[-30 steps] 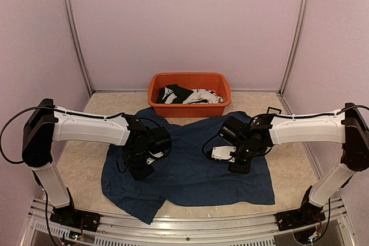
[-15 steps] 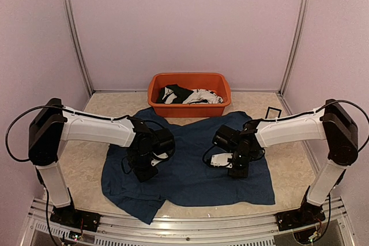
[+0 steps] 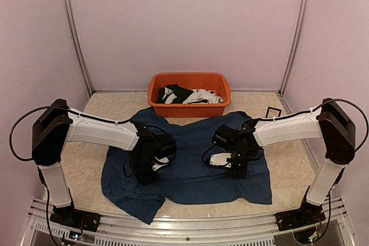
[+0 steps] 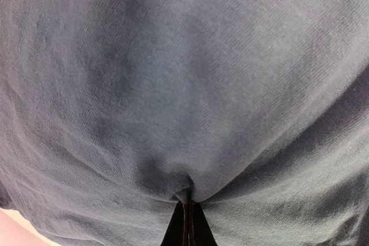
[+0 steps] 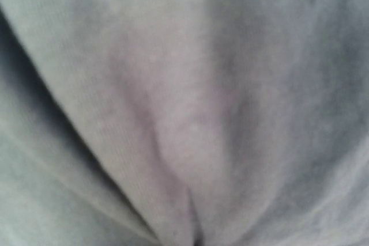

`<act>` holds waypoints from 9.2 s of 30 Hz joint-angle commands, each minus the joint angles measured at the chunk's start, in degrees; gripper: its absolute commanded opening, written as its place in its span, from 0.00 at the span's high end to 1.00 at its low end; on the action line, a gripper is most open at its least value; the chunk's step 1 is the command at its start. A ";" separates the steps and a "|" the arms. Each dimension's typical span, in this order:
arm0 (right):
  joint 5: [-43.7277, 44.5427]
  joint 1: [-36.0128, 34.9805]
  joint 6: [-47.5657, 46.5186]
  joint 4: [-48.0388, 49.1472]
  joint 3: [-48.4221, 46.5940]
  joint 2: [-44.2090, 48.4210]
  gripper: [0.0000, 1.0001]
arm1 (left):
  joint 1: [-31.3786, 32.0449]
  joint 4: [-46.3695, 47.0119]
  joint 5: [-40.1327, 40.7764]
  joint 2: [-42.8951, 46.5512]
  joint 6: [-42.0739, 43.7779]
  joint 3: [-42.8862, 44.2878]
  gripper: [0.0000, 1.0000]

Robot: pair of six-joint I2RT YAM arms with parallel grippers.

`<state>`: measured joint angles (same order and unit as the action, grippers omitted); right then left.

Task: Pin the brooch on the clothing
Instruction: Adjust the flattened clothing at the center of the board, then pick up the brooch from the brooch box, then pass from the right arm to the left

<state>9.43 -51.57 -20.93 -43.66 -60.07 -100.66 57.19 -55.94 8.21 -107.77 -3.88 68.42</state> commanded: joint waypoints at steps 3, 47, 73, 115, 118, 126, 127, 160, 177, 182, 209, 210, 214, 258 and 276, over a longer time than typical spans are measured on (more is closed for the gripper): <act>-1.25 0.42 0.49 0.01 1.66 3.06 1.00 | -0.03 0.46 5.68 1.08 -2.02 -1.43 1.00; 2.48 0.31 0.12 1.21 5.30 14.05 0.42 | 1.45 -2.07 13.04 13.04 -8.30 -2.55 0.27; 5.51 45.27 35.28 15.92 -7.90 8.63 0.27 | -1.57 9.64 21.99 40.45 -17.58 -7.41 0.01; -6.47 49.01 49.71 32.90 -7.81 -9.93 0.72 | 0.19 9.69 25.06 38.52 -17.48 -7.88 0.01; -7.16 49.32 49.75 33.20 -7.53 -9.93 0.74 | 0.20 9.70 25.10 38.34 -17.41 -7.87 0.01; -8.94 49.73 50.10 34.25 -6.60 -10.51 0.78 | 0.20 9.73 25.26 38.18 -17.39 -7.87 0.01; -9.11 49.80 50.11 34.25 -6.56 -10.53 0.79 | 0.20 9.73 25.28 38.10 -17.39 -7.82 0.01; -21.59 31.87 40.22 26.29 -5.61 20.33 1.00 | 8.40 32.52 13.87 38.97 2.77 -6.59 0.01; -5.81 -6.75 40.99 20.36 -8.03 24.00 1.00 | 10.50 53.67 3.72 27.53 25.70 -7.63 0.01; -3.99 -10.84 42.46 22.31 -8.74 22.72 1.00 | 10.61 58.65 0.96 27.64 26.46 -9.35 0.01; 3.88 -15.75 43.94 24.50 -9.38 22.05 1.00 | 11.03 53.92 3.58 22.55 24.89 -5.67 0.31; 3.92 -15.77 43.91 24.58 -9.37 22.07 1.00 | 11.02 53.88 3.51 22.59 24.89 -5.67 0.32; 4.10 -15.82 43.73 24.67 -9.20 21.85 1.00 | 11.04 54.00 3.64 22.49 24.48 -5.49 0.34; 2.58 -16.37 44.57 24.94 -7.62 20.93 0.91 | 10.16 54.31 1.99 22.95 21.38 -4.83 0.70; -22.75 -10.56 54.99 45.84 7.77 39.76 0.18 | 9.79 74.59 -8.73 40.97 18.99 -23.57 0.67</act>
<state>-0.54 -65.43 28.25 -8.82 -57.28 -62.33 67.05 10.87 5.98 -71.70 15.79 48.51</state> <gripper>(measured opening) 0.808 0.416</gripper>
